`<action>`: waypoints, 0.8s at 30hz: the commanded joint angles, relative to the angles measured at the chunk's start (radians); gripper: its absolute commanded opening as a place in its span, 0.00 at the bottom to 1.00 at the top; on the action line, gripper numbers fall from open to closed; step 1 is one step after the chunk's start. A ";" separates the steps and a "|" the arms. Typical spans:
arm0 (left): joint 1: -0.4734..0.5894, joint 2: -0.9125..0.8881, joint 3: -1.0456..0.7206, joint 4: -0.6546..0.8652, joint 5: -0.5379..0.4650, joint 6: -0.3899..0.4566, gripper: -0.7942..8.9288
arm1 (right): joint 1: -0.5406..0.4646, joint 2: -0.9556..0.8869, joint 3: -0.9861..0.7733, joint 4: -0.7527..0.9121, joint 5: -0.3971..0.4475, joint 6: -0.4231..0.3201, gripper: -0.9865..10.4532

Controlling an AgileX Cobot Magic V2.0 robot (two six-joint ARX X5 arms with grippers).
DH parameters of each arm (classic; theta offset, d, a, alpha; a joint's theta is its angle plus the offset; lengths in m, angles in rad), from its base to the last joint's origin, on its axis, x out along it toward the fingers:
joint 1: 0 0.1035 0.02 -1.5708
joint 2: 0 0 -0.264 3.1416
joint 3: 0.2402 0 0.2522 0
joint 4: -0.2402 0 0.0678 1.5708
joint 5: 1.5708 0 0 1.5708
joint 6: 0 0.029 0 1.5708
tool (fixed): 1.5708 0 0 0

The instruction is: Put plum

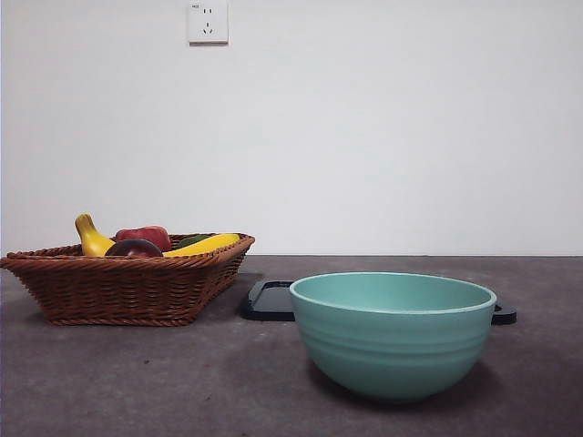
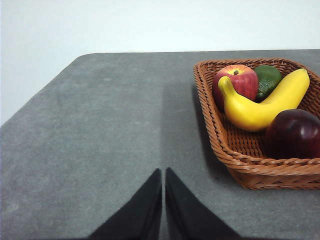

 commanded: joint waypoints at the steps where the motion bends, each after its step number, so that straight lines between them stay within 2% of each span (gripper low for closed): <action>1: 0.002 -0.002 -0.021 0.000 -0.005 -0.003 0.09 | -0.002 -0.031 -0.038 0.019 0.014 -0.003 0.09; 15: 0.002 -0.003 -0.021 0.000 -0.005 -0.003 0.09 | -0.002 -0.051 -0.073 -0.117 0.017 0.005 0.09; 24: 0.002 -0.002 -0.021 0.000 -0.005 -0.003 0.09 | -0.002 -0.051 -0.073 -0.095 0.014 0.018 0.09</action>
